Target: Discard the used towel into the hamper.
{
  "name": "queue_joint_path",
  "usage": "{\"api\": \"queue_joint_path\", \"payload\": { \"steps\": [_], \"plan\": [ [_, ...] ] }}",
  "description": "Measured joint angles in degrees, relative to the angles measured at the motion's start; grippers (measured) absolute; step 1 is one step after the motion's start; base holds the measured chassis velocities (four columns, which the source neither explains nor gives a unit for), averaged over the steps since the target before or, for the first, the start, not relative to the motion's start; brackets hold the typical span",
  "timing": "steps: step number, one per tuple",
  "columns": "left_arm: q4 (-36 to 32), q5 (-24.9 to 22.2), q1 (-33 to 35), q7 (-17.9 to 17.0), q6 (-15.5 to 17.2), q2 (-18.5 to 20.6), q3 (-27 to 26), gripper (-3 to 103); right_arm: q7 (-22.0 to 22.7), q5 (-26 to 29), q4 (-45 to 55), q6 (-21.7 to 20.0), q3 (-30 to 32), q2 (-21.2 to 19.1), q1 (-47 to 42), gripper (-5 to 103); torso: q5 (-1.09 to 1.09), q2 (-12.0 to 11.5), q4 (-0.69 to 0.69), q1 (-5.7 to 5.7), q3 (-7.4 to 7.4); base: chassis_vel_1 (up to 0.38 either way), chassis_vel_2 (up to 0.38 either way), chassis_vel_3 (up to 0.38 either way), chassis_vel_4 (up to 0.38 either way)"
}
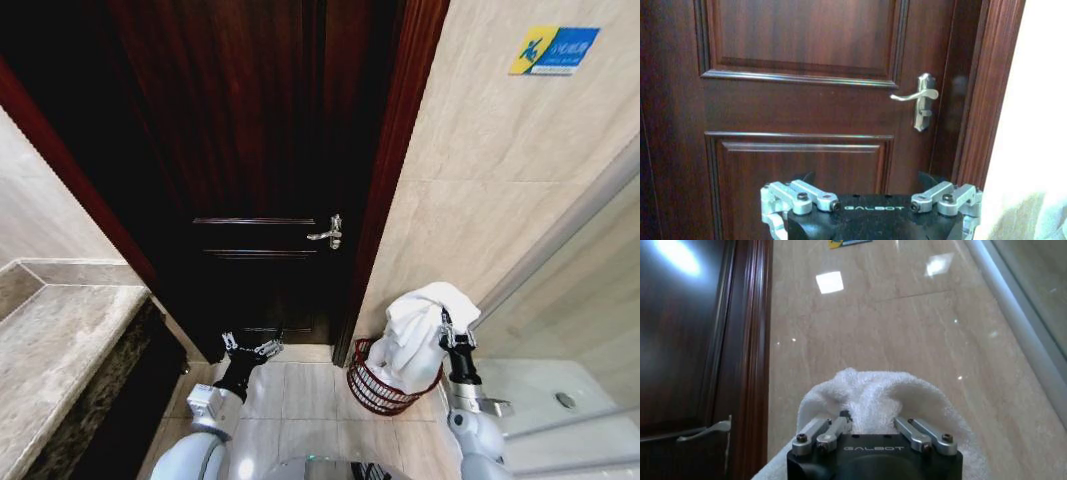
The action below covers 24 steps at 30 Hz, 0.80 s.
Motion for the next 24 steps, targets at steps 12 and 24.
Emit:
{"api": "queue_joint_path", "payload": {
  "steps": [12,24],
  "plan": [
    [0.0,0.0,0.0,0.0,0.0,0.0,0.0,100,0.16,2.1,-3.41,1.66,0.29,-0.1,-0.02,21,0.0,0.0,0.0,0.0,0.0,0.0,0.0,0.0,0.0],
    [0.0,0.0,0.0,0.0,0.0,0.0,0.0,100,-1.07,4.8,-11.5,3.8,0.02,-1.45,1.51,21,0.01,0.0,0.0,0.0,0.0,0.0,0.0,0.0,0.0]
  ]
}}
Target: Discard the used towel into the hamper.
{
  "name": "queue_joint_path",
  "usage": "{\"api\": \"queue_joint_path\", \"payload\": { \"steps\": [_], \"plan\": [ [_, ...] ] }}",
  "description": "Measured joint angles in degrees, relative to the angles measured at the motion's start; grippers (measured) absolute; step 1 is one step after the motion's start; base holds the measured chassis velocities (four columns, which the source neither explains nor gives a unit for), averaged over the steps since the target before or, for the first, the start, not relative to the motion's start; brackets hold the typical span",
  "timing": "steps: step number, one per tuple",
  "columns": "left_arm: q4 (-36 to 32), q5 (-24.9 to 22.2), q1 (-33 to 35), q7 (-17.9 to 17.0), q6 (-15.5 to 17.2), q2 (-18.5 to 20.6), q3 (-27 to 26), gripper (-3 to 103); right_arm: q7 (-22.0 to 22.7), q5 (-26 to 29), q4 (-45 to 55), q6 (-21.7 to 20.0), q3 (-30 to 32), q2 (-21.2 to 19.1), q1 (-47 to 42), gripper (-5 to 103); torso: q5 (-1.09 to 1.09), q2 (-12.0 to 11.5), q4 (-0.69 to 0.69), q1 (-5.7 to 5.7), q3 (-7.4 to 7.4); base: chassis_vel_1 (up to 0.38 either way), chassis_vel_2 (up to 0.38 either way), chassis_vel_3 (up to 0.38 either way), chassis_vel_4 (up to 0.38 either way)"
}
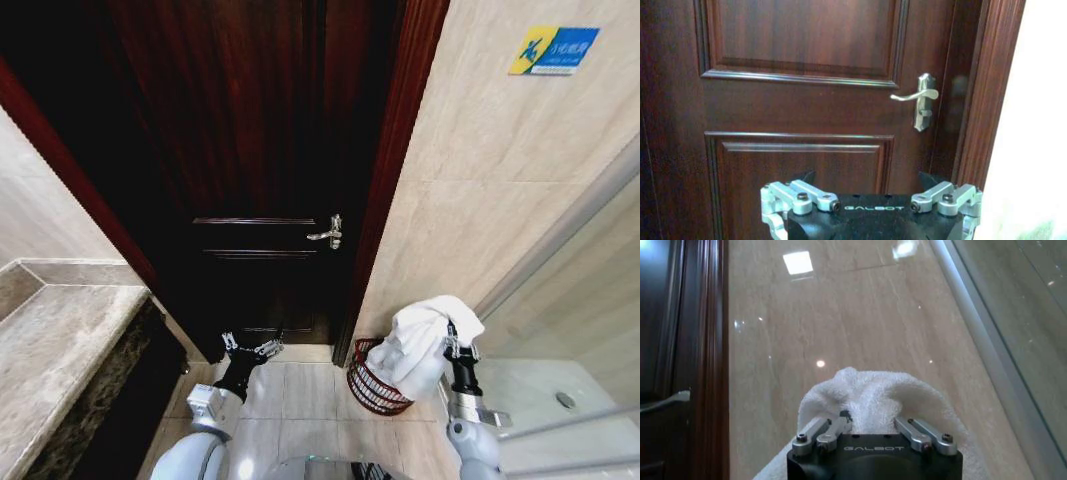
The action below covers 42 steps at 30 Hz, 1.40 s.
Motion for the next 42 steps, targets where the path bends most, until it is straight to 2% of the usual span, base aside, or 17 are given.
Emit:
{"api": "queue_joint_path", "payload": {
  "steps": [13,18,23,32,36,39,40,41,42],
  "plan": [
    [0.0,0.0,0.0,0.0,0.0,0.0,0.0,100,-1.12,0.31,-2.6,0.88,-0.46,-0.03,0.37,21,-0.01,0.0,0.0,0.01,0.0,-0.037,0.038,0.046,-0.038],
    [0.0,0.0,-0.01,0.0,0.0,0.01,0.0,100,0.54,0.86,-6.75,-0.26,-0.25,-1.46,2.03,21,-0.03,0.0,0.01,0.02,0.0,0.0,0.0,0.0,0.0],
    [0.0,0.0,0.0,0.0,0.0,0.01,0.0,100,-0.65,-0.12,-12.37,-2.46,-1.48,-2.96,3.44,21,-0.02,0.0,-0.01,0.0,0.0,0.0,0.0,0.0,0.0],
    [0.0,0.0,0.0,0.0,0.0,0.0,0.0,100,-0.52,-2.88,-16.85,-4.34,-2.05,-1.99,6.98,21,-0.01,0.0,0.01,-0.01,0.0,0.0,0.0,0.0,0.0],
    [0.0,0.0,0.0,0.0,0.0,0.0,0.0,100,2.78,-5.54,-18.14,-4.62,-2.42,-1.71,7.86,21,-0.02,0.0,0.01,-0.01,0.0,0.0,0.0,0.0,0.0],
    [0.0,0.0,0.0,0.0,0.0,0.0,0.0,100,9.78,-11.74,-19.04,-5.59,-2.5,-1.47,7.9,21,-0.02,0.0,0.0,0.0,0.0,0.0,0.0,0.0,0.0],
    [0.0,0.0,0.0,0.0,0.0,0.0,0.0,100,9.78,-11.74,-19.04,-5.59,-2.5,-1.47,7.9,21,-0.02,0.0,0.0,0.0,0.0,0.0,0.0,0.0,0.0],
    [0.0,0.0,0.0,0.0,0.0,0.0,0.0,100,13.02,-14.07,-19.08,-6.06,-2.46,-1.32,7.62,21,0.0,0.0,0.0,0.0,0.0,0.0,0.0,0.0,0.0],
    [0.0,0.0,0.0,0.0,0.0,0.0,0.0,100,13.82,-14.46,-19.08,-6.06,-2.46,-1.3,7.49,21,-0.01,0.0,0.0,0.0,0.0,0.0,0.0,0.0,0.0]
  ]
}}
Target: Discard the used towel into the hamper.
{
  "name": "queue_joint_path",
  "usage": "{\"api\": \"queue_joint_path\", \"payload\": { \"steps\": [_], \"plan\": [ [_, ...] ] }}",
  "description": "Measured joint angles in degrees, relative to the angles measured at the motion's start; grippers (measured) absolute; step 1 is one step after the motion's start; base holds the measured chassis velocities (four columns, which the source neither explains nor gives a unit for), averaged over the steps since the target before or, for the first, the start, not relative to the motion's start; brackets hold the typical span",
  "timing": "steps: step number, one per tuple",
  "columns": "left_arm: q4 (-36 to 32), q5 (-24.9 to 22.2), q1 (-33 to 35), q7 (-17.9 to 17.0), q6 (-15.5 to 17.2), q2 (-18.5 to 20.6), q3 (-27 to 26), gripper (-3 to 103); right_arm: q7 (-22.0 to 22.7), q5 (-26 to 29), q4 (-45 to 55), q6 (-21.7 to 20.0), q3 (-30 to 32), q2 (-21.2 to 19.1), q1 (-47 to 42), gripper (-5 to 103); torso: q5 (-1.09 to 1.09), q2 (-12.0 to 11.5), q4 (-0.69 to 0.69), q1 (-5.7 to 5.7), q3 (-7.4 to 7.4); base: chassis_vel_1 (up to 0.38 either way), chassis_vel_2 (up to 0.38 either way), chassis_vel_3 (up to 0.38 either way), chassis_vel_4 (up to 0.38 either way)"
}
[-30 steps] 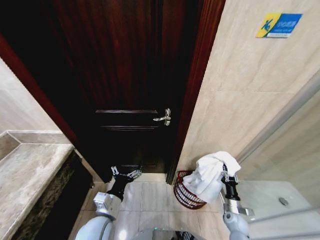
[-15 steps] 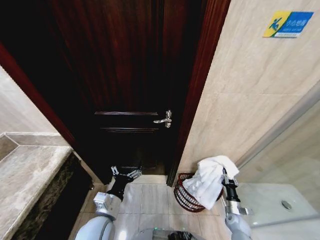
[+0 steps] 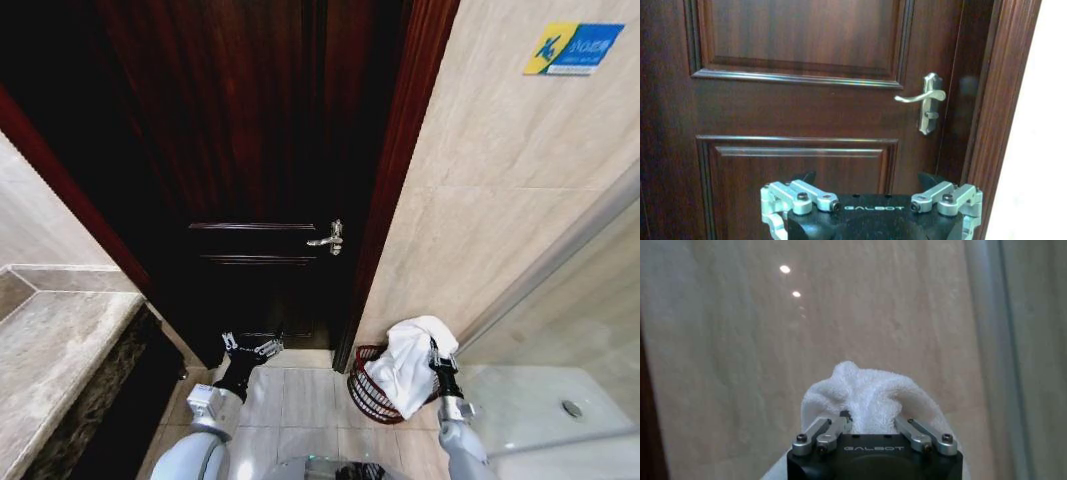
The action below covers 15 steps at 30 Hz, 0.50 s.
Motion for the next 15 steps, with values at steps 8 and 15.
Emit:
{"api": "queue_joint_path", "payload": {
  "steps": [8,15],
  "plan": [
    [0.0,0.0,0.0,0.0,0.0,0.0,0.0,100,3.31,-4.31,-4.49,6.97,0.16,-0.18,2.41,21,0.0,0.0,0.02,0.01,0.0,0.0,0.0,0.0,0.0],
    [0.0,0.0,0.0,0.0,0.0,0.0,0.0,100,4.47,-5.08,-5.17,7.53,-0.84,0.41,1.89,21,-0.01,0.0,0.0,0.01,0.0,0.0,0.0,0.0,0.0]
  ]
}}
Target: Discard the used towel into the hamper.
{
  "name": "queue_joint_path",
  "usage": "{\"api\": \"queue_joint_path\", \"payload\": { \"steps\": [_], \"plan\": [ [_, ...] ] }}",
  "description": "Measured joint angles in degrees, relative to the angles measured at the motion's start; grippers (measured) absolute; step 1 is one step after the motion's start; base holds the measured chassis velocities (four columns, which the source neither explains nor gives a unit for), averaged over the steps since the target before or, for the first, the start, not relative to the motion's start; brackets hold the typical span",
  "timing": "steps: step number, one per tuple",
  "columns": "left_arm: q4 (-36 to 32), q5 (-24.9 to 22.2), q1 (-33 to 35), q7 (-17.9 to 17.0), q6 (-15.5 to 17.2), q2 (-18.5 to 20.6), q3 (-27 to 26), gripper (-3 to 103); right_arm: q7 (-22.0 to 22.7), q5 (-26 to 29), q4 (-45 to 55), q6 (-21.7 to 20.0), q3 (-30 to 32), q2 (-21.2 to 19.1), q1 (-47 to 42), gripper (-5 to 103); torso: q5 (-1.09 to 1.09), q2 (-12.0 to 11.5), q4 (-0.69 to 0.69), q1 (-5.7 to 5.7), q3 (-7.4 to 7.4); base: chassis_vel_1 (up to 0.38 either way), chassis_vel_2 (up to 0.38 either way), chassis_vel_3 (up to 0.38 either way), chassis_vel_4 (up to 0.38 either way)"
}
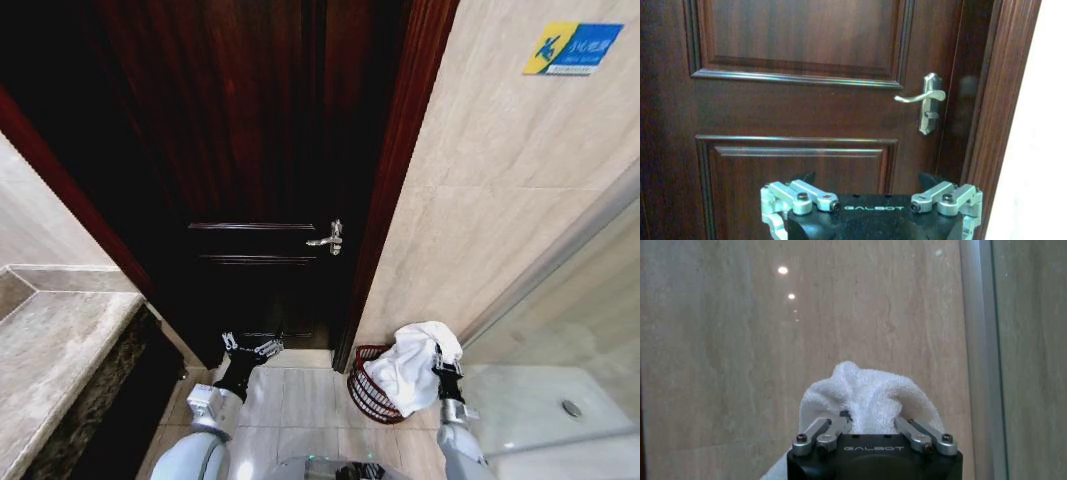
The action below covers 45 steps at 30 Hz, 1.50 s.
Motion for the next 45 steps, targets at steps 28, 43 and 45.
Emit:
{"api": "queue_joint_path", "payload": {
  "steps": [28,43,45],
  "plan": [
    [0.0,0.0,0.0,0.0,0.0,0.01,0.0,100,-1.27,-3.6,-1.66,-17.67,-1.31,4.3,-3.13,21,-0.02,-0.02,0.0,0.02,0.01,-0.087,0.084,0.081,-0.086],
    [0.0,0.0,0.0,0.0,0.0,0.0,0.0,100,-6.53,-4.7,-22.0,-23.37,-0.03,2.2,6.52,21,-0.03,0.01,-0.02,0.0,0.0,0.016,-0.015,-0.021,0.021],
    [0.0,0.0,0.0,0.0,0.0,0.0,0.0,100,-7.23,-4.79,-23.91,-24.57,0.0,2.02,7.82,21,-0.03,0.0,-0.01,0.0,0.0,0.0,0.0,0.0,0.0]
  ]
}}
